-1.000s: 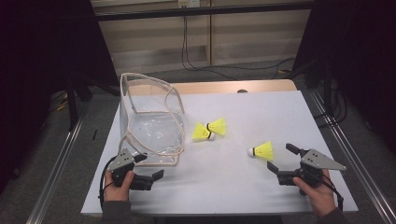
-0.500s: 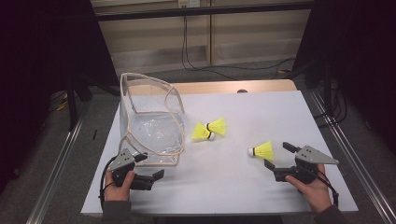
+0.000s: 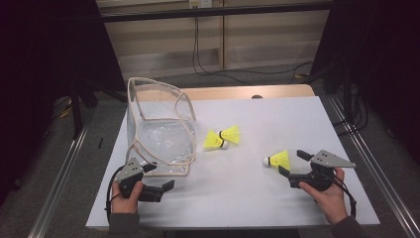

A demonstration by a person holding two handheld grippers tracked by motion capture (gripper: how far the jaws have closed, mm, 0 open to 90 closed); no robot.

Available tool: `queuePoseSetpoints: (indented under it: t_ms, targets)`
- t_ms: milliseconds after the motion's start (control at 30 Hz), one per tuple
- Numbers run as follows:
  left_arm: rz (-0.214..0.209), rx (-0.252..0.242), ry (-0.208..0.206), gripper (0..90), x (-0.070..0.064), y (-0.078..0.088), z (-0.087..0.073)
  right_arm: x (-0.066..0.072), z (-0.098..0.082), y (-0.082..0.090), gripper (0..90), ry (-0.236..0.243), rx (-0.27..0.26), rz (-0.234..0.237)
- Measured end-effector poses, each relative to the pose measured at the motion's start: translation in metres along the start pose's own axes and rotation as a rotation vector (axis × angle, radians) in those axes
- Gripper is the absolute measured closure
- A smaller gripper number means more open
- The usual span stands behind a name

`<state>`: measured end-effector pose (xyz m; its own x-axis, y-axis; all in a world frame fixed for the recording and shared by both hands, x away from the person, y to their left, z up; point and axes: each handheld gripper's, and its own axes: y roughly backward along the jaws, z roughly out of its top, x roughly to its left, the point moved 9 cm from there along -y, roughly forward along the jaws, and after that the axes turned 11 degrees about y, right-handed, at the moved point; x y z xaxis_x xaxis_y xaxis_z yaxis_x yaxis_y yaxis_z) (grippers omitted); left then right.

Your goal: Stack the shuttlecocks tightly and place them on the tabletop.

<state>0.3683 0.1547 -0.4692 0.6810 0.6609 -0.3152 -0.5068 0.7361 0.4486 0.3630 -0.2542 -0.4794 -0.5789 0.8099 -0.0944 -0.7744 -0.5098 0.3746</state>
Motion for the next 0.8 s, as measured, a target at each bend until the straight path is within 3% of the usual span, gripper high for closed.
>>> queuePoseSetpoints:
  t_ms: [567,800]
  targets:
    - [-0.001,0.000,-0.002,3.6,0.000,0.000,0.000,0.004,-0.008,-0.007,36.3,-0.008,0.052,0.075]
    - [-0.005,-0.001,-0.002,3.6,-0.001,-0.001,0.000,0.005,-0.011,-0.010,47.1,0.017,0.079,0.091]
